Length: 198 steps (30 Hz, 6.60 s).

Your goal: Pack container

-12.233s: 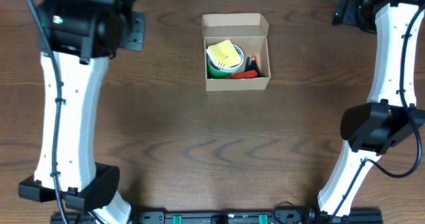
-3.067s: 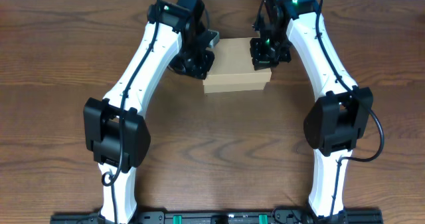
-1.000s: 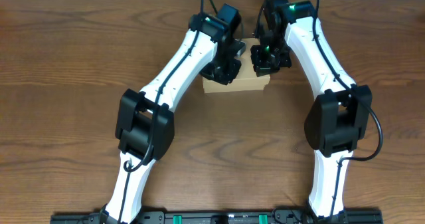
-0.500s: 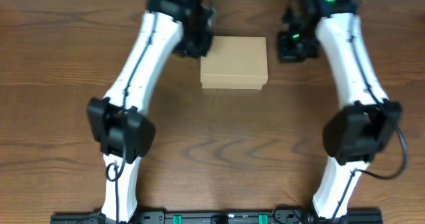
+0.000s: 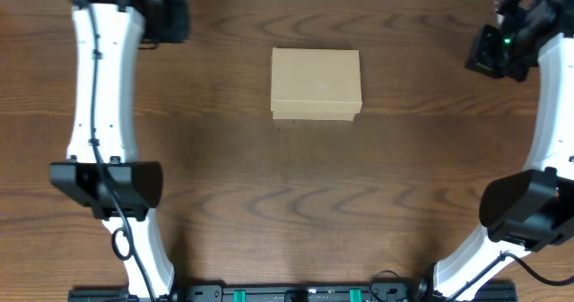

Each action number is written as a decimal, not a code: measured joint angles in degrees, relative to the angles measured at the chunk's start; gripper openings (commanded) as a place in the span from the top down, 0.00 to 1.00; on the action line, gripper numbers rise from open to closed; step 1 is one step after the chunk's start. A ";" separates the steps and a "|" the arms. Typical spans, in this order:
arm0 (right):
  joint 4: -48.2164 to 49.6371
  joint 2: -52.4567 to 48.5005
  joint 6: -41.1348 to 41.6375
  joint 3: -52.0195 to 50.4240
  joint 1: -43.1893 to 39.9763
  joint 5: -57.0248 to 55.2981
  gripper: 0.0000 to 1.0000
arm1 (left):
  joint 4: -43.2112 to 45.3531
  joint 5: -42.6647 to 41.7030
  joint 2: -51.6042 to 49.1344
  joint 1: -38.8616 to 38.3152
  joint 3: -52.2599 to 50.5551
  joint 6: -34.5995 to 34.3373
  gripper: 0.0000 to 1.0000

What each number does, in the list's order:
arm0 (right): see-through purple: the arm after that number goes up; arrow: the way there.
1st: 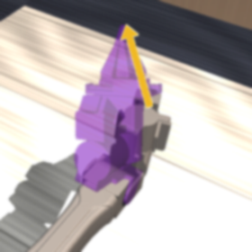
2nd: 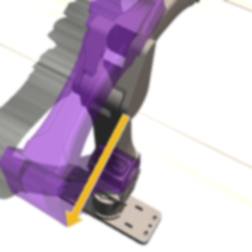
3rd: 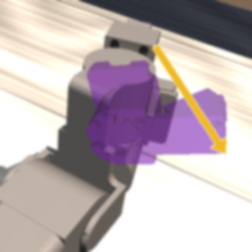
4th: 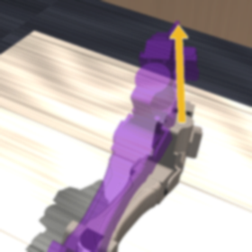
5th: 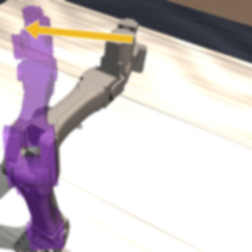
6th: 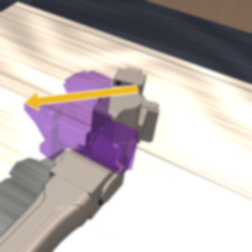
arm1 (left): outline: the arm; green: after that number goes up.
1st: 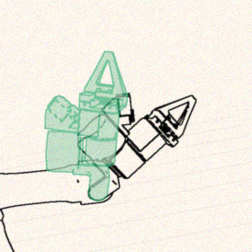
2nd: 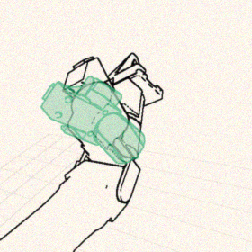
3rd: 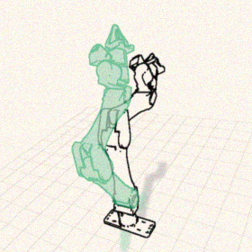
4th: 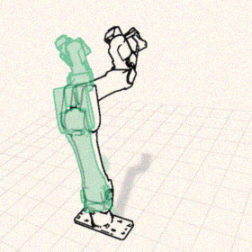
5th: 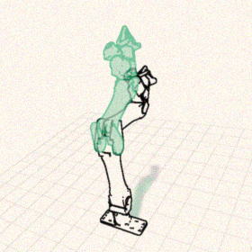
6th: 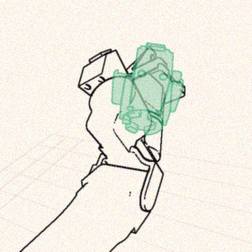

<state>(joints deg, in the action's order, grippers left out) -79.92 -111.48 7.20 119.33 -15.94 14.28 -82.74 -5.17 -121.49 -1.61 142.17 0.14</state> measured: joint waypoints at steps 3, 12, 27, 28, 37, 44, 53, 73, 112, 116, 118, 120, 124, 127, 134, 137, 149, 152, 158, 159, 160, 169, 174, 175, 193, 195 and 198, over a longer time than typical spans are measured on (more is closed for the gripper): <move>-0.04 0.00 -0.02 0.00 -1.05 0.59 0.99 | -1.27 0.39 0.00 3.32 0.00 -0.13 0.56; 0.42 0.00 -0.55 0.22 -1.09 1.29 0.99 | -3.23 0.90 0.00 5.31 0.00 -0.31 0.04; 1.90 2.69 -3.15 30.23 -1.09 -2.75 0.99 | 0.74 0.92 3.54 6.29 5.18 0.28 0.04; 1.99 3.76 -3.17 32.46 -1.09 -2.78 0.99 | 1.42 0.92 5.20 6.29 6.01 0.31 0.04; 3.52 15.63 -2.95 39.34 -1.09 -2.78 0.01 | 4.87 2.29 23.74 6.29 10.47 0.31 0.04; 0.35 17.16 -3.13 39.39 -1.09 -2.80 0.01 | -0.15 3.52 24.70 6.29 10.67 0.31 0.04; -8.11 16.59 -3.13 39.19 -1.09 -2.80 0.01 | -6.47 3.91 22.36 6.29 9.62 0.31 0.04; -17.14 16.61 -3.13 39.17 -1.09 -2.80 0.01 | -7.26 3.91 22.40 6.29 9.62 0.31 0.04; 37.22 78.84 -2.99 -58.51 10.32 -1.01 0.01 | -7.28 3.98 22.40 6.29 9.62 0.31 0.04; 45.44 85.05 -1.42 -69.22 10.32 -0.87 0.01 | -7.28 4.11 22.40 6.29 9.62 0.31 0.04; 49.35 88.52 0.04 -74.82 10.32 -0.79 0.01 | -7.28 4.11 22.40 6.29 9.62 0.31 0.04; 52.59 91.82 1.66 -79.89 10.32 -0.79 0.01 | -7.30 4.09 22.40 6.29 9.62 0.31 0.04; 57.79 97.77 5.18 -88.39 10.36 -0.79 0.01 | -7.28 4.11 22.40 6.29 9.62 0.31 0.04; 60.19 101.59 8.07 -93.35 10.36 -0.79 0.01 | -7.26 4.11 22.40 6.29 9.62 0.31 0.04; 64.37 107.47 13.73 -102.62 10.36 -0.79 0.01 | -7.28 4.11 22.40 6.29 9.62 0.31 0.04; 65.37 108.56 14.82 -105.09 10.38 -0.79 0.01 | -7.28 4.09 22.40 6.29 9.62 0.31 0.04; 66.29 109.15 16.79 -112.54 10.43 -0.76 0.01 | -7.28 4.09 22.40 6.29 9.62 0.31 0.04; 66.31 109.15 18.10 -114.27 10.43 -0.76 0.01 | -7.28 4.11 22.40 6.29 9.62 0.31 0.04; 66.66 109.26 19.47 -114.88 10.43 -0.76 0.01 | -7.28 4.09 22.40 6.29 9.62 0.31 0.04; 66.66 109.26 19.58 -114.88 10.43 -0.74 0.01 | -7.28 4.11 22.40 6.29 9.62 0.31 0.04; 66.66 109.26 19.61 -114.88 10.43 -0.76 0.01 | -7.28 4.11 22.40 6.29 9.62 0.31 0.04; 66.66 109.26 19.80 -114.88 10.43 -0.74 0.01 | -7.28 4.11 22.40 6.29 9.62 0.31 0.04; 66.66 109.26 19.80 -114.88 10.43 -0.76 0.01 | -7.28 4.09 22.40 6.29 9.62 0.31 0.04; 66.66 109.26 19.80 -114.88 10.43 -0.74 0.01 | -7.28 4.11 22.40 6.29 9.62 0.31 0.04; 66.66 109.26 19.82 -114.90 10.43 -0.74 0.01 | -7.08 4.09 40.00 6.27 -7.32 0.31 0.04; 66.75 109.28 19.82 -114.90 10.43 -0.76 0.01 | -3.80 4.20 47.01 6.27 -15.37 0.37 0.04; 66.75 109.31 19.82 -114.92 10.43 -0.74 0.01 | 5.97 4.55 57.94 6.29 -29.29 0.76 0.04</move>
<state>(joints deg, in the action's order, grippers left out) -13.17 -2.17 27.03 4.40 -5.52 13.54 -76.77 -0.62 -63.55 4.69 112.88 0.91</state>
